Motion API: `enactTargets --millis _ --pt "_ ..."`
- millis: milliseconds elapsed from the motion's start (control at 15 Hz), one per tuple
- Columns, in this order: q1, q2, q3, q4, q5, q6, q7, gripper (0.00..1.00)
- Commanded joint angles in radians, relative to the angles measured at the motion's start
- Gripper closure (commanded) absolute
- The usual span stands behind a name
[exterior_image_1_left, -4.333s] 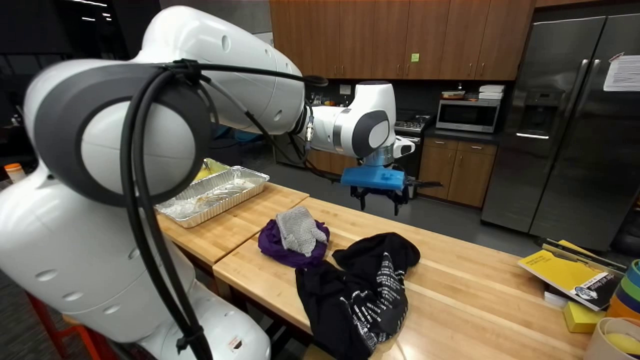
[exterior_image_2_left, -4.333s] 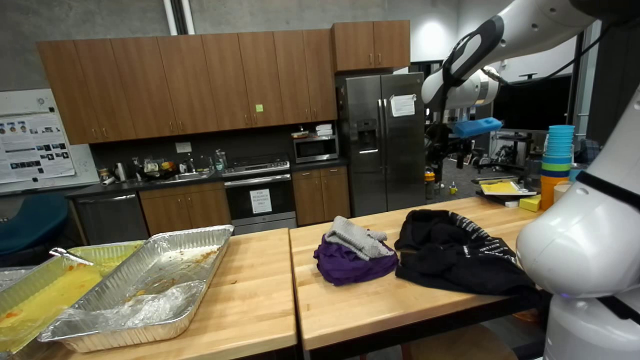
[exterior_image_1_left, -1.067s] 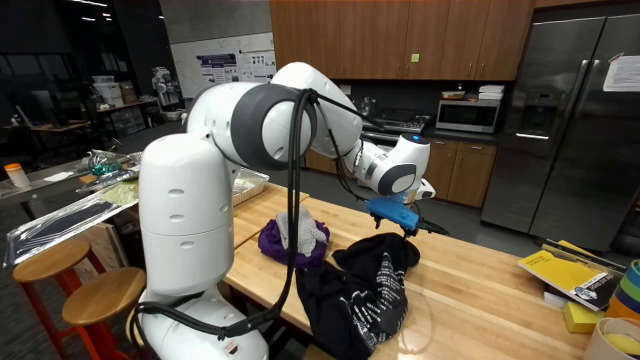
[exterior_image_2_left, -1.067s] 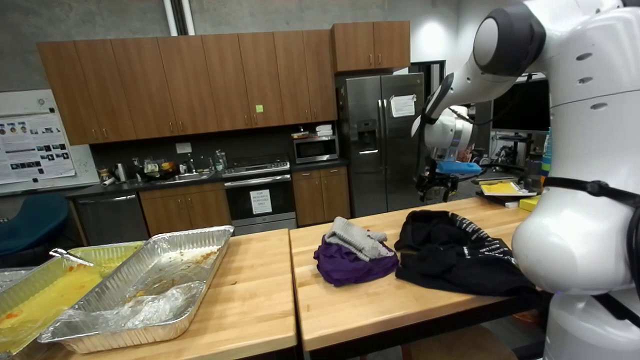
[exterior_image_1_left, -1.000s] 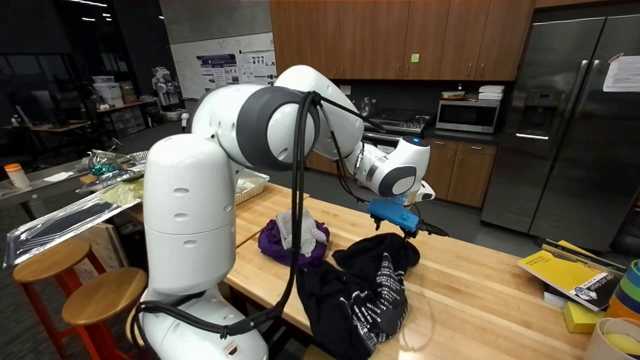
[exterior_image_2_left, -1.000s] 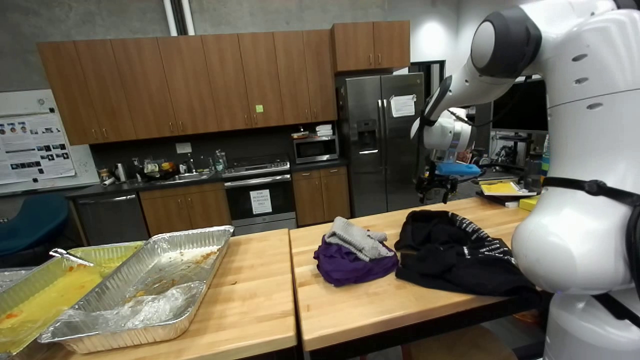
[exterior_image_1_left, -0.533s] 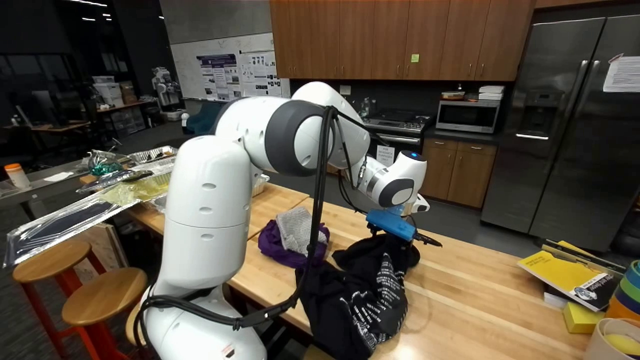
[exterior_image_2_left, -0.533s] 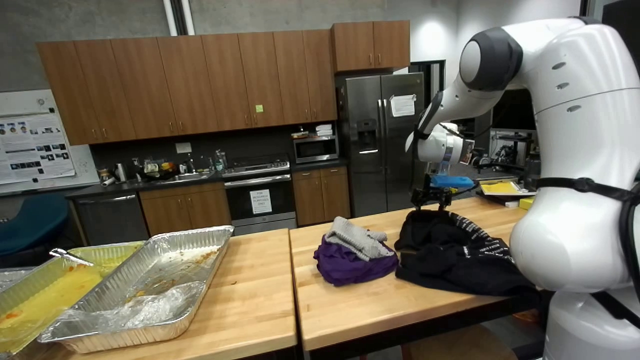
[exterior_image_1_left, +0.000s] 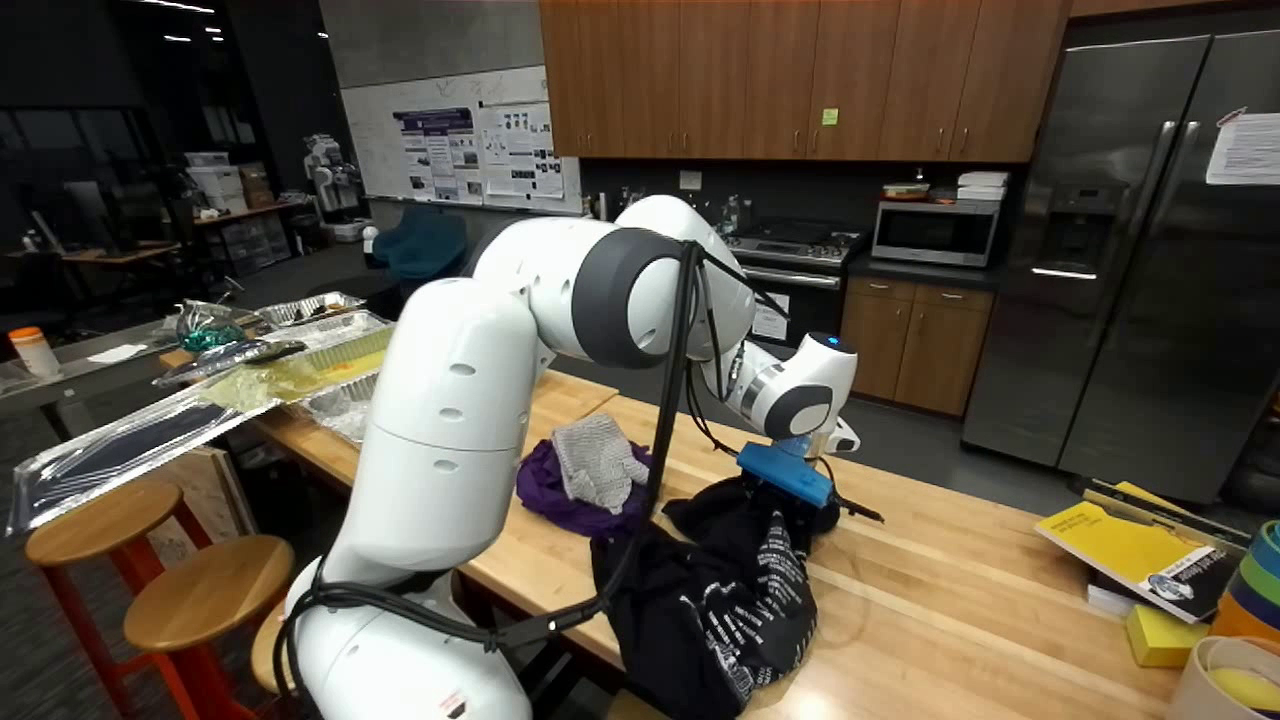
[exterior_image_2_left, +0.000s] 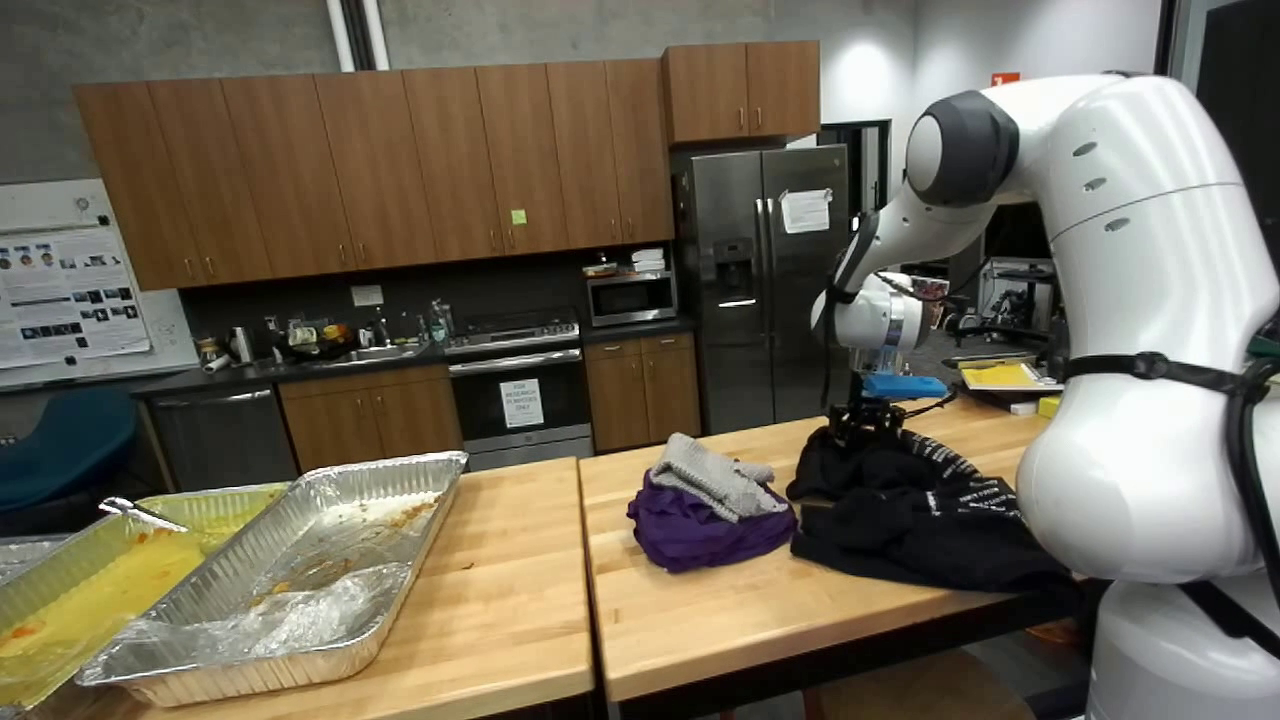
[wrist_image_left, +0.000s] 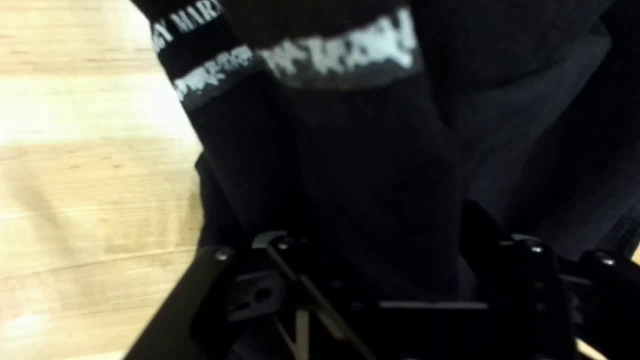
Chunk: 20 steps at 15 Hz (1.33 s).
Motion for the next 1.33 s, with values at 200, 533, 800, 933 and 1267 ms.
enactTargets --millis 200,533,800,933,1267 --pt "-0.041 0.004 0.023 0.042 -0.010 -0.029 -0.008 0.79" --pt "-0.052 0.007 0.034 0.107 0.009 -0.046 -0.004 1.00" --pt "-0.059 0.013 0.031 0.165 0.007 -0.052 0.000 0.98" --pt "-0.067 0.018 0.026 0.191 0.006 -0.051 0.004 0.98" --pt "-0.114 0.039 0.008 0.255 0.012 -0.060 0.011 0.98"
